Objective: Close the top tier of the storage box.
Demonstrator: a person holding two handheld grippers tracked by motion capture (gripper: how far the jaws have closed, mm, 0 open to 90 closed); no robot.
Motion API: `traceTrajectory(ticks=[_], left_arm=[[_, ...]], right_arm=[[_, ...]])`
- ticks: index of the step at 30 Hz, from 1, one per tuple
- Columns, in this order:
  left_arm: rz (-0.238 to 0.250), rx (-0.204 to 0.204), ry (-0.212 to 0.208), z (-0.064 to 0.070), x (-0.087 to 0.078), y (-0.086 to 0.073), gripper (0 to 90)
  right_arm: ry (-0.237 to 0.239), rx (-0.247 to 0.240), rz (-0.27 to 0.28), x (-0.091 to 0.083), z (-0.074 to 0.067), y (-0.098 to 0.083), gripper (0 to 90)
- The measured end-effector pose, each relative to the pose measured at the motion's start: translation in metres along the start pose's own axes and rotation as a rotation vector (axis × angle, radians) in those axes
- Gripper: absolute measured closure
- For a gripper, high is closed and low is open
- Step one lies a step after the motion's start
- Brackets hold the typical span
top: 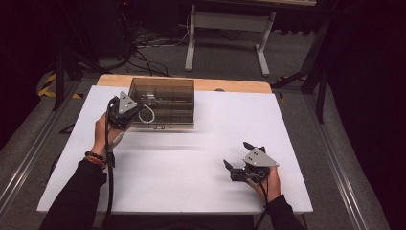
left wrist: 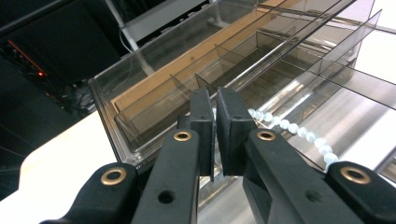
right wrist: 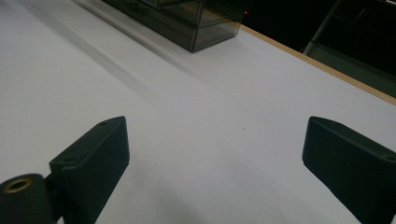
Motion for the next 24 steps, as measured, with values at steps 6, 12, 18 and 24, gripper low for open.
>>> traceTrajectory(ticks=[6,12,18,24], left_arm=[[0.033,-0.033,-0.012,-0.003,-0.013,-0.001,85.8],[0.006,-0.034,-0.009,-0.004,-0.014,-0.010,85.7],[-0.017,-0.044,-0.010,-0.007,-0.017,-0.020,85.7],[-0.010,-0.078,-0.047,-0.005,-0.015,-0.025,84.7]], right_arm=[[-0.001,0.000,0.001,0.000,0.000,0.000,8.0],[-0.001,-0.005,0.000,0.000,-0.001,0.000,8.0],[0.000,-0.003,-0.004,0.001,-0.001,0.000,8.1],[0.002,-0.004,-0.008,0.002,-0.002,0.000,8.1]])
Point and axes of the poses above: each handheld gripper's, and its own axes: x roughly forward along the jaws, y roughly out of its top, z roughly to its right, the point moved 8 cm from there along x, roughly forward along the jaws, and after that the axes turned 12 degrees about -y, right-handed, at the moved point
